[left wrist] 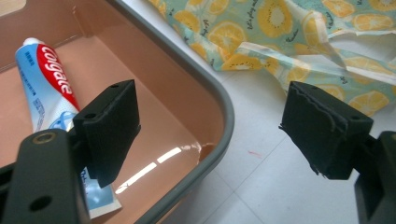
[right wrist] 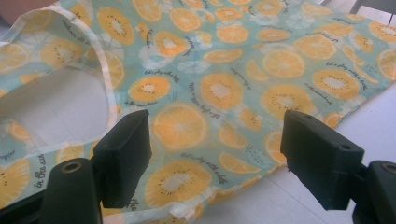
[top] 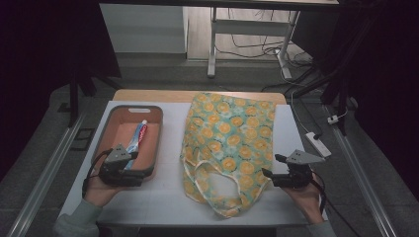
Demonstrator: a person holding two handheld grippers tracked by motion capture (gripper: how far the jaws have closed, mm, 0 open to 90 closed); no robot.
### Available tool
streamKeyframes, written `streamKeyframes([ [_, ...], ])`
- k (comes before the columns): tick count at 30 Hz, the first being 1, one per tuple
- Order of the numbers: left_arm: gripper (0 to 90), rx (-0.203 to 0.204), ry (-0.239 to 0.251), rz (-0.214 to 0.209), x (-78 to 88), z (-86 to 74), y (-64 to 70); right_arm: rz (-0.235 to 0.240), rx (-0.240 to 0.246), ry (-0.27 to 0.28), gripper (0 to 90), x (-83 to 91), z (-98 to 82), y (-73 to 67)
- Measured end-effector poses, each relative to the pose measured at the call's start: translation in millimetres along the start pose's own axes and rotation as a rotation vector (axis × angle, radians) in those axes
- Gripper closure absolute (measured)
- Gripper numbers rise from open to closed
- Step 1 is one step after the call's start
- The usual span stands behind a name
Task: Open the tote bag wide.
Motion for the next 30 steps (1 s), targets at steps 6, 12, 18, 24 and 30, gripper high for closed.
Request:
streamKeyframes([
  [6,20.7,-0.035,-0.014,-0.015,-5.6,11.5,15.3,0.012,-0.002,-0.005,25.1,-2.4,-0.6,-1.1],
  [12,21.0,-0.091,-0.023,-0.055,-17.6,34.2,37.8,0.016,0.000,0.001,25.2,-2.3,0.2,-2.2],
  [18,21.5,-0.135,-0.063,-0.086,-36.5,49.6,56.4,0.014,0.001,-0.001,25.3,-1.0,-1.2,-3.2],
  [24,22.1,-0.176,-0.085,-0.121,-58.6,65.3,75.8,0.009,-0.003,-0.007,25.3,-0.1,-2.9,-4.0],
  [30,24.0,-0.189,-0.105,-0.155,-83.6,78.2,89.6,0.007,-0.004,-0.012,25.3,-1.6,-2.5,-5.5],
])
Point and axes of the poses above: each handheld gripper's, and its own axes: x roughly backward along the jaws, z roughly out of its top, y roughly to its right, the point moved 2 cm from there along -x, roughly forward along the jaws, and after that the axes turned 9 degrees about z, right-handed, at the moved point
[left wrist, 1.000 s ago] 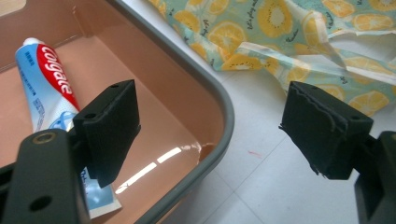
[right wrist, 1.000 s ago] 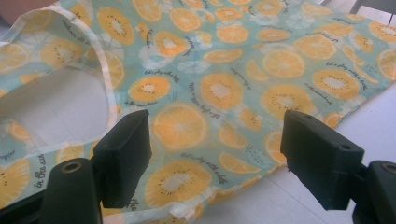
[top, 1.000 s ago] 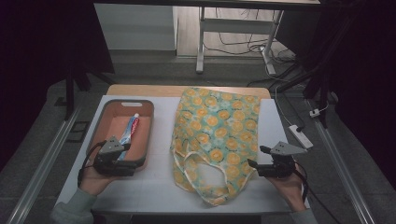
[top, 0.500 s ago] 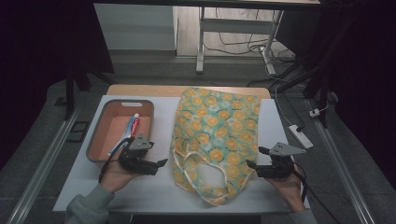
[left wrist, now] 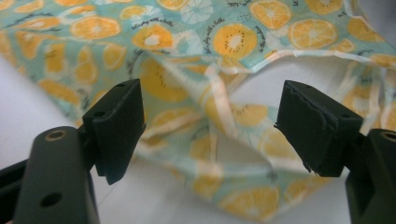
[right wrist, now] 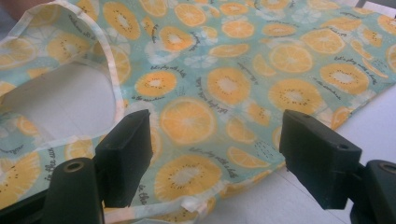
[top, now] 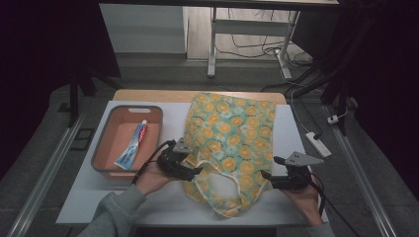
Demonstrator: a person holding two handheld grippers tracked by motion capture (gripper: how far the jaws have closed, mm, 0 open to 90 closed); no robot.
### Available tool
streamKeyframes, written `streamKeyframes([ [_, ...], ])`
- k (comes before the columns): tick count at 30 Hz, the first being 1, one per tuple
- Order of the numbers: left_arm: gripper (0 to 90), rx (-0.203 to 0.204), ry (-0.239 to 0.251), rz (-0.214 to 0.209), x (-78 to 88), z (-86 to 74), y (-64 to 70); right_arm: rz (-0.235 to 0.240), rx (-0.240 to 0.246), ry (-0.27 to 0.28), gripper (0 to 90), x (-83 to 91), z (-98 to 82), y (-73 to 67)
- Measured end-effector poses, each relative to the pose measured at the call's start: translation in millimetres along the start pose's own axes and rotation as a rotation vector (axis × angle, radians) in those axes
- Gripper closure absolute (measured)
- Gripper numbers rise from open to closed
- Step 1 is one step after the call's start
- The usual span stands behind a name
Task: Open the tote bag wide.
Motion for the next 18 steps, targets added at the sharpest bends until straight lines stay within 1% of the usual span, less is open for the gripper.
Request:
streamKeyframes([
  [3,25.9,-0.002,-0.020,0.013,-12.9,6.2,3.5,0.004,0.007,-0.008,25.3,-2.4,-0.6,-0.3],
  [6,27.6,-0.001,-0.047,0.021,-23.6,8.8,6.9,0.005,0.009,-0.009,25.3,-2.9,-1.0,-0.1],
  [8,31.5,-0.004,-0.065,0.022,-28.4,8.5,8.1,0.007,0.008,-0.003,25.3,-2.3,-1.0,-0.1],
  [10,35.8,-0.008,-0.078,0.014,-32.1,7.2,8.9,0.009,0.008,-0.002,25.3,-1.5,-0.9,-0.1],
  [11,38.8,-0.007,-0.093,0.010,-35.4,4.9,9.3,0.009,0.011,-0.003,25.3,-1.4,-0.8,-0.2],
  [12,42.5,-0.007,-0.093,0.010,-35.4,4.9,9.3,0.010,0.012,-0.002,25.3,-1.8,-0.7,-0.5],
  [13,42.5,-0.009,-0.104,0.007,-37.4,3.4,9.3,0.010,0.012,-0.002,25.3,-1.8,-0.7,-0.5],
  [14,51.4,-0.010,-0.116,0.000,-39.4,1.6,8.9,0.012,0.016,-0.006,25.3,-2.5,-0.5,-1.0],
  [15,51.4,-0.007,-0.126,-0.008,-41.2,-0.1,8.8,0.012,0.016,-0.006,25.3,-2.5,-0.5,-1.0],
  [16,58.8,-0.006,-0.135,-0.013,-42.5,-1.8,8.7,0.014,0.017,-0.005,25.3,-3.2,-0.5,-1.3],
  [17,68.8,-0.003,-0.139,-0.017,-43.5,-3.1,8.8,0.016,0.024,-0.010,25.3,-4.0,-0.4,-1.9],
  [18,73.7,-0.004,-0.145,-0.019,-43.8,-3.9,9.1,0.014,0.027,-0.012,25.3,-4.3,-0.4,-2.2],
])
Point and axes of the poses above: each handheld gripper's, and its own axes: x roughly backward along the jaws, z roughly out of its top, y roughly to its right, the point moved 2 cm from there along -x, roughly forward along the jaws, and after that the axes turned 9 degrees about z, right-handed, at the moved point
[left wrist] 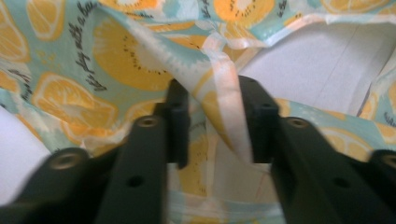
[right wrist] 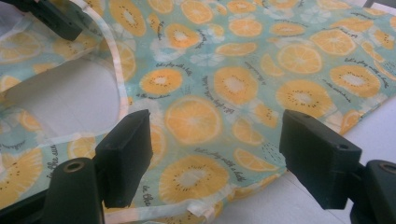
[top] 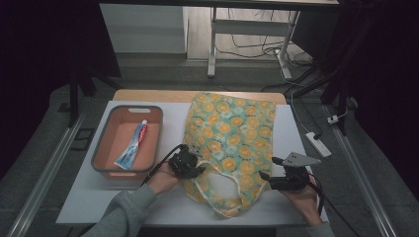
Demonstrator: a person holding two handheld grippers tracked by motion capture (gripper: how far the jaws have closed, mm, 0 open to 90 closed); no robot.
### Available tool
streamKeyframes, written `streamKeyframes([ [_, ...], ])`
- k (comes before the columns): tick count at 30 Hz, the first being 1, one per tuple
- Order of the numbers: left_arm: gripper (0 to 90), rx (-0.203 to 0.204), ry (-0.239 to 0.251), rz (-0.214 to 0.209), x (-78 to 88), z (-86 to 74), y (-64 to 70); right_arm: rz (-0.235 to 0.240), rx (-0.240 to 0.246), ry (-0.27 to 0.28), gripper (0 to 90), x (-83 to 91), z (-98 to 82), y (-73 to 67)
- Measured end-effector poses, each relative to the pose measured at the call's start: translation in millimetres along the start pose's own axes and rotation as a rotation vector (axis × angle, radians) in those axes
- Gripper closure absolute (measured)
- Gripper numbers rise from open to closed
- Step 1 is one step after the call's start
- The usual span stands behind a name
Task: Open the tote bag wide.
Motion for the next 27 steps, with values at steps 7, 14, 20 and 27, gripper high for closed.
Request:
streamKeyframes([
  [7,86.5,0.002,0.018,0.002,10.0,-2.2,0.7,0.004,0.008,-0.011,25.4,-0.7,-0.2,-1.4],
  [14,88.1,0.039,0.094,-0.030,33.0,3.6,-6.1,0.102,0.031,-0.016,25.7,-3.9,6.8,-14.4],
  [20,88.1,0.082,0.144,-0.041,44.5,6.5,-16.3,0.247,0.079,-0.060,25.5,-14.8,16.6,-41.9],
  [27,88.1,0.125,0.155,-0.033,43.6,5.5,-28.3,0.350,0.118,-0.145,22.2,-32.3,16.2,-74.3],
])
Point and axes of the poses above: each handheld gripper's, and its own axes: x roughly backward along the jaws, z roughly out of its top, y roughly to its right, the point moved 2 cm from there along -x, roughly forward along the jaws, and after that the axes turned 9 degrees about z, right-handed, at the moved point
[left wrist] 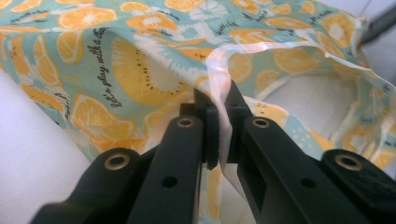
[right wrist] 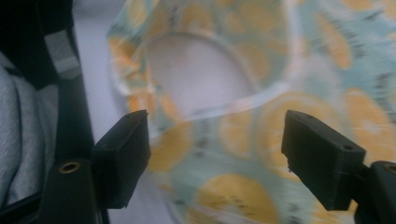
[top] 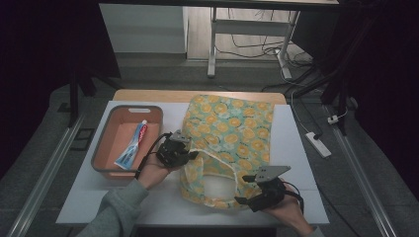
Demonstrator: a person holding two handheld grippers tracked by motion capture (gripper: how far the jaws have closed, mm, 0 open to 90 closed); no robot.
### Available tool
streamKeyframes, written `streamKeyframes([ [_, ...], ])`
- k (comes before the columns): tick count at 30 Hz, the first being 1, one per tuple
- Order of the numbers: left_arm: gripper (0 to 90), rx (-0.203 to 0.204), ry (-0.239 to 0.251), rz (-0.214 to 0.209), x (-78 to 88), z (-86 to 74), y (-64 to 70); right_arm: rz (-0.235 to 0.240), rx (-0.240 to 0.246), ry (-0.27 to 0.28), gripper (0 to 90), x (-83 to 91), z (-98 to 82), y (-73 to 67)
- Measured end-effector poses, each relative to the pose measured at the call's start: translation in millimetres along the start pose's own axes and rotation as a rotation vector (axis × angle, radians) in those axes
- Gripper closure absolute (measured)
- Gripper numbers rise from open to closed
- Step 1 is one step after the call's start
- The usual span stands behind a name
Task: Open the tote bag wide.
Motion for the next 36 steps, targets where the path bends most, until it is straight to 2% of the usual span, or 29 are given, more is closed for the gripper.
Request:
streamKeyframes([
  [3,88.1,0.008,-0.011,0.003,-3.6,-0.5,-3.6,0.018,0.003,-0.048,20.4,-13.8,0.8,-5.5],
  [5,88.1,0.006,-0.015,0.002,-4.4,-0.7,-4.5,0.012,0.012,-0.065,20.2,-17.7,0.8,-7.1],
  [8,88.1,0.006,-0.015,0.000,-4.1,-0.7,-4.2,-0.017,0.030,-0.158,22.5,-33.1,-4.3,-6.4],
  [10,88.1,0.005,-0.016,0.001,-4.2,-0.8,-4.2,-0.015,0.029,-0.173,24.5,-35.2,-6.4,-5.2],
  [12,88.1,0.004,-0.020,-0.003,-4.5,-1.0,-4.2,-0.011,0.026,-0.159,39.5,-37.2,-9.0,-3.0],
  [13,88.1,0.003,-0.022,-0.004,-4.7,-1.0,-4.1,-0.011,0.026,-0.159,39.5,-37.2,-9.0,-3.0],
  [14,88.1,0.004,-0.022,-0.007,-5.0,-1.1,-3.7,-0.009,0.037,-0.140,56.0,-36.1,-6.0,-4.3],
  [15,88.1,0.002,-0.024,-0.008,-5.0,-1.1,-3.7,0.003,0.036,-0.136,63.0,-35.9,-4.8,-4.5],
  [16,88.1,0.000,-0.024,-0.009,-5.1,-1.1,-3.5,0.014,0.034,-0.136,68.9,-36.2,-3.5,-5.0],
  [17,88.1,-0.001,-0.025,-0.010,-5.2,-1.1,-3.2,0.014,0.034,-0.136,68.9,-36.2,-3.5,-5.0],
  [18,88.1,-0.002,-0.026,-0.011,-5.1,-1.2,-2.9,0.015,0.037,-0.139,75.1,-36.7,-2.6,-5.8],
  [20,88.1,-0.003,-0.025,-0.013,-4.8,-1.2,-2.4,0.004,0.059,-0.143,83.3,-36.6,-1.0,-8.5],
  [21,88.1,-0.005,-0.025,-0.016,-4.4,-1.1,-2.3,0.006,0.065,-0.124,88.1,-34.1,1.2,-10.5],
  [22,88.1,-0.006,-0.024,-0.018,-4.1,-1.1,-1.9,0.006,0.065,-0.124,88.1,-34.1,1.2,-10.5],
  [23,88.1,-0.010,-0.026,-0.024,-2.8,-1.2,-1.2,0.001,0.076,-0.081,88.7,-29.4,5.0,-12.3],
  [25,88.1,-0.010,-0.024,-0.026,-2.0,-1.3,-0.8,-0.003,0.077,-0.059,88.9,-26.1,7.3,-13.3],
  [26,88.1,-0.013,-0.024,-0.030,-0.9,-1.4,-0.4,-0.023,0.085,-0.006,89.2,-18.3,12.7,-15.1],
  [28,88.1,-0.021,-0.015,-0.035,3.7,-0.1,0.1,-0.045,0.088,0.050,89.3,-8.6,20.0,-14.8],
  [29,88.1,-0.023,-0.011,-0.033,5.6,0.7,-0.1,-0.067,0.094,0.070,89.4,-3.6,24.4,-13.7],
  [30,88.1,-0.023,-0.011,-0.033,5.6,0.7,-0.1,-0.067,0.094,0.070,89.4,-3.6,24.4,-13.7],
  [31,88.1,-0.023,-0.005,-0.031,7.7,2.0,-1.2,-0.093,0.100,0.089,89.4,1.1,29.2,-11.4],
  [32,88.0,-0.016,0.003,-0.025,9.9,3.5,-3.5,-0.144,0.101,0.116,89.4,9.6,39.1,-2.7],
  [33,88.1,-0.016,0.003,-0.025,9.9,3.5,-3.5,-0.144,0.101,0.116,89.4,9.6,39.1,-2.7],
  [34,88.1,-0.008,0.008,-0.024,10.5,3.9,-5.0,-0.178,0.085,0.144,89.4,16.5,47.2,10.9],
  [36,88.1,0.017,0.013,-0.033,9.6,4.4,-10.4,-0.213,0.063,0.168,89.4,22.0,53.2,26.7],
])
Point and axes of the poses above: each handheld gripper's, and its own axes: x roughly backward along the jaws, z roughly out of its top, y roughly to its right, the point moved 2 cm from there along -x, roughly forward along the jaws, and after that the axes turned 9 degrees about z, right-handed, at the moved point
